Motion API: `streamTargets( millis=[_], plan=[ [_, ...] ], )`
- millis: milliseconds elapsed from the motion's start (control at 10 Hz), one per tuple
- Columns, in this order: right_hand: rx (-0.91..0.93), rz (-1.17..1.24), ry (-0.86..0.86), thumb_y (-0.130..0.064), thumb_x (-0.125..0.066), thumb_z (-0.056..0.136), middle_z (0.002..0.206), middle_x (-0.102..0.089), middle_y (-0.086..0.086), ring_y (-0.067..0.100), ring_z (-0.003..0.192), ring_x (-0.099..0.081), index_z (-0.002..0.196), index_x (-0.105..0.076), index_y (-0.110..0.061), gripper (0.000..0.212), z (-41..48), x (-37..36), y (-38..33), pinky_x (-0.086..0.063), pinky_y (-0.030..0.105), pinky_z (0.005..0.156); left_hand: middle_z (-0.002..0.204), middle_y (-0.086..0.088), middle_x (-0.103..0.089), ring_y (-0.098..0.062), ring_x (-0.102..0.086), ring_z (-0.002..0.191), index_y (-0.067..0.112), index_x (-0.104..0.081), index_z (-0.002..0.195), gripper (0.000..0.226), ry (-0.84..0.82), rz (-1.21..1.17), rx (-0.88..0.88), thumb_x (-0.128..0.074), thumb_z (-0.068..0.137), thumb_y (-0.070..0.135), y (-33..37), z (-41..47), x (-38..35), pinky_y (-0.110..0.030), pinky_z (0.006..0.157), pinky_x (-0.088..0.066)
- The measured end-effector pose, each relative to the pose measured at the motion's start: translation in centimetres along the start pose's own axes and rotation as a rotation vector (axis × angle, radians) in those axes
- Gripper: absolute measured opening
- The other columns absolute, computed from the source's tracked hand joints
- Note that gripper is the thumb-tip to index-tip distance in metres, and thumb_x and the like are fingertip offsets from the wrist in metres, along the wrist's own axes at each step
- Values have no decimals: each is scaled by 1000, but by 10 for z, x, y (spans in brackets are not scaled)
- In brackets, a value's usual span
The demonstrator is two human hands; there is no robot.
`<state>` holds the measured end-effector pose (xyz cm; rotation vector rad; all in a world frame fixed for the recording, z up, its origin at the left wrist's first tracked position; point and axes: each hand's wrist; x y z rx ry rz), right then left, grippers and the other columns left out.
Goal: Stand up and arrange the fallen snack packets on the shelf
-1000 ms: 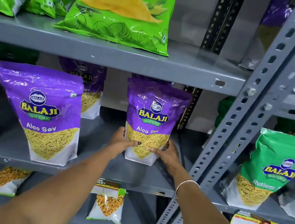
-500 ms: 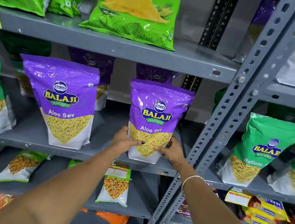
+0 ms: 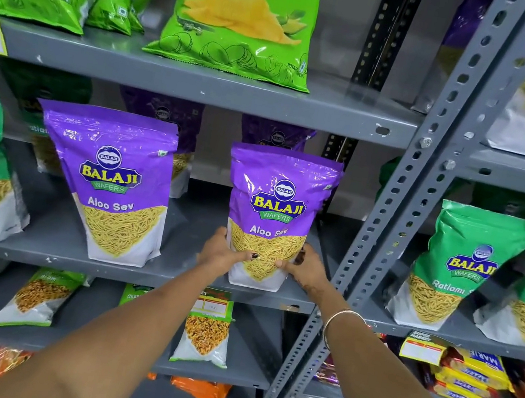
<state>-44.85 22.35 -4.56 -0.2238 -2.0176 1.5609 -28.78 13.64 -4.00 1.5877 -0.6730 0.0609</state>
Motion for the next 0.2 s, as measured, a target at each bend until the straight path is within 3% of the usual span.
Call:
streamTargets(
  millis=[100,200],
  plan=[
    [63,-1,17,-18,-79,71,134,-53,13,28,126,-50,134,-33,-6,79,-11,-3,-11,-44,36,100,142,-10,-48,-30,-47,130,10,-35,135,83,24,15,4,-78,68,36,2,-2,3,-49,107,-38],
    [189,-34,229,-33,-76,72,147,-38,12,26,137,-37,143,-22,-9,92,-24,-7,-23,-37,39,110,150,-10,-35,-30,-36,138,10,-25,143,90,196,125,-126,-70,73,44,3,-11,12,-50,112,-29]
  ],
)
Point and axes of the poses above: each hand's wrist, its own z-axis towards the middle knuckle, its own x-axis out of the back of the hand, y = z × x
